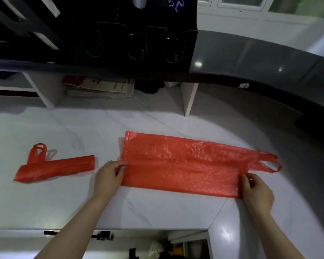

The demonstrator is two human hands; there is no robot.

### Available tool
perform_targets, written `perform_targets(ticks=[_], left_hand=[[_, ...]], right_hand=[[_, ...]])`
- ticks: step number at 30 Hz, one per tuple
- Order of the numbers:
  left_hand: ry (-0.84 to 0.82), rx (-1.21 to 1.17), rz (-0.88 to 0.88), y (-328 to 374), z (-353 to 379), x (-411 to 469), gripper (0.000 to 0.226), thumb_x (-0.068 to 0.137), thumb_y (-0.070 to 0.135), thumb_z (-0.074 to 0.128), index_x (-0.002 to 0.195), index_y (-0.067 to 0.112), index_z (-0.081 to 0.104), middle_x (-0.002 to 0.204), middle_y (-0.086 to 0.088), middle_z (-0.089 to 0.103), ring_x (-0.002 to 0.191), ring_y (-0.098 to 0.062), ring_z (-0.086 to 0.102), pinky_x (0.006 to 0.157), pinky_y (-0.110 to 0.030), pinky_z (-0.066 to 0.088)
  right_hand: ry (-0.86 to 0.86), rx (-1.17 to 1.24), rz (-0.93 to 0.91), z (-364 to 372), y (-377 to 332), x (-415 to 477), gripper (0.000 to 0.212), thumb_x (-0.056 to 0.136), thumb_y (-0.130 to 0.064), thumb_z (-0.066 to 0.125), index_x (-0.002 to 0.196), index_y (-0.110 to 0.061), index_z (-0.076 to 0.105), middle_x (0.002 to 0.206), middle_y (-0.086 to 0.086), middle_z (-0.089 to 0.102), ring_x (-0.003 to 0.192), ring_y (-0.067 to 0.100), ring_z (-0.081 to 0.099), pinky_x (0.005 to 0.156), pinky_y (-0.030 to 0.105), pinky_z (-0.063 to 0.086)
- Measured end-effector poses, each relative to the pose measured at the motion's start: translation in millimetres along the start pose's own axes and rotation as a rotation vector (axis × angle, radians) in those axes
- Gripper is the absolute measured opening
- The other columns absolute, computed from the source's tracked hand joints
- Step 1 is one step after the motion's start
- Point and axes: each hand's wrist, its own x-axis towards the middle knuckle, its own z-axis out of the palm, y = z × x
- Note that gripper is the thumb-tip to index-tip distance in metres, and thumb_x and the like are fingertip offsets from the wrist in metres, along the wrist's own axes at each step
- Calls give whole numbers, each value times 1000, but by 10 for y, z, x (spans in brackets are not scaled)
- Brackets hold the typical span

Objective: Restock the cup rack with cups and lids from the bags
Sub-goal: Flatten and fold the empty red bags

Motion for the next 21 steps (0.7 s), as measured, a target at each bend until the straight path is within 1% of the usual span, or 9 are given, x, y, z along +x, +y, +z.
perform_targets(ticks=[3,6,8,10,12,14,15,18,21], left_hand=[[3,7,13,16,-4,-98,22,85,4,62,102,17,70,94,1,60,81,-18,60,68,-22,40],[-17,149,88,81,59,-183,29,83,0,62,108,11,67,118,-9,55,103,-27,56,87,-33,46],[-16,230,108,145,82,-196,40,79,-3,62,117,11,64,139,-17,43,121,-36,45,102,-45,38],[-25,289,129,225,93,-147,55,77,-2,61,130,15,56,152,-18,28,137,-38,28,112,-49,24],[-47,342,219,326,136,-37,65,79,9,60,140,22,44,157,-13,15,145,-31,9,117,-46,7],[-133,421,291,451,240,122,66,89,33,51,149,30,24,160,-5,1,145,-21,-12,115,-41,-11],[-196,480,307,505,316,204,66,92,46,42,150,34,13,160,-3,-5,144,-20,-17,114,-40,-17],[-376,634,301,539,541,387,71,90,67,21,149,38,-4,159,-5,-12,144,-28,-17,114,-48,-14],[-422,654,248,451,645,457,74,86,73,15,148,40,-8,159,-6,-11,145,-28,-16,114,-47,-12]], right_hand=[[29,43,13,9,21,-25,28,96,-33,44,107,-17,66,90,9,71,83,33,62,71,34,42],[43,71,18,11,27,-50,24,95,-26,46,106,-17,65,90,9,70,82,33,62,70,33,39],[35,70,16,12,24,-54,22,95,-26,46,105,-18,65,89,9,70,82,33,62,69,33,40],[26,63,10,10,22,-57,22,95,-26,47,105,-18,64,89,8,70,81,33,62,69,33,41],[24,54,0,6,17,-61,22,95,-25,47,105,-17,64,89,9,71,81,33,62,70,34,43],[26,48,-12,11,16,-60,22,95,-24,47,105,-17,65,90,9,71,82,33,63,71,35,44],[28,43,-16,15,14,-59,22,95,-24,47,106,-17,64,91,9,71,83,33,63,72,36,45],[39,35,-21,21,21,-56,21,96,-25,47,107,-18,64,93,11,72,84,36,64,72,36,44],[68,31,-14,11,21,-69,19,95,-24,50,107,-20,65,92,12,72,85,38,64,71,36,43]])
